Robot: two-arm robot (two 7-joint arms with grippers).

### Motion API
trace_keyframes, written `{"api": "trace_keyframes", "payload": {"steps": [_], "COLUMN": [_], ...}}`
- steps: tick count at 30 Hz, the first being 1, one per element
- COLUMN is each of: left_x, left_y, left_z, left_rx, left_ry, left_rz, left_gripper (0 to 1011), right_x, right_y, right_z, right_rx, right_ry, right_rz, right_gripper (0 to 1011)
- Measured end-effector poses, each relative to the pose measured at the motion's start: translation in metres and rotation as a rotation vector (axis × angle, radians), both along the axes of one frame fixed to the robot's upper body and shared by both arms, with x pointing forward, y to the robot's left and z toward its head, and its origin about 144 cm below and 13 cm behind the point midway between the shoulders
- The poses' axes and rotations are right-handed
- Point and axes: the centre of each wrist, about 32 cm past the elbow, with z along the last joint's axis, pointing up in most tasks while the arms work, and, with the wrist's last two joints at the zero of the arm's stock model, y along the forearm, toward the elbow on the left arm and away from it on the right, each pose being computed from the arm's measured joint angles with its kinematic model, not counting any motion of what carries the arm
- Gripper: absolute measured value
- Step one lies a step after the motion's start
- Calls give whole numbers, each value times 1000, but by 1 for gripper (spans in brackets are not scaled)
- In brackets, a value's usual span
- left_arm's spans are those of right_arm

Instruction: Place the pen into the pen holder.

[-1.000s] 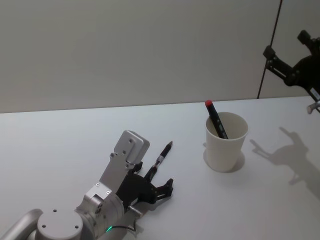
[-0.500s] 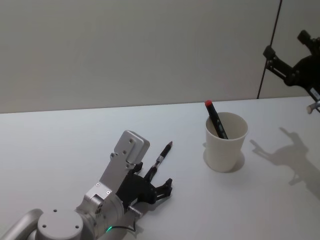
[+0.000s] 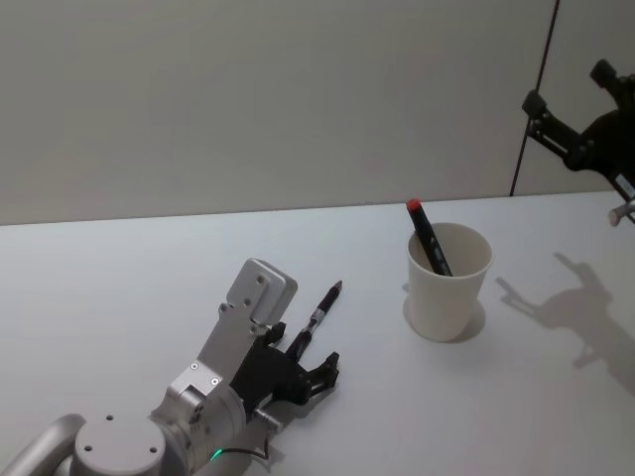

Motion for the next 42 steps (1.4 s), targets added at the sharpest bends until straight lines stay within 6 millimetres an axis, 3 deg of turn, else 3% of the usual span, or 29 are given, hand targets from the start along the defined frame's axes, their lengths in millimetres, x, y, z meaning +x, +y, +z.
{"api": "trace_keyframes", "payload": {"steps": [42], "left_x": [0], "left_y": [0], "left_z": [-1], "left_rx": [3], "left_ry": [4], "left_rz": [2], "left_gripper": [605], "right_x": [0], "right_y": [0], "right_z": [0], "right_rx": [0], "right_ry": [0], "right_rz": [0], "right_gripper": [1002]}}
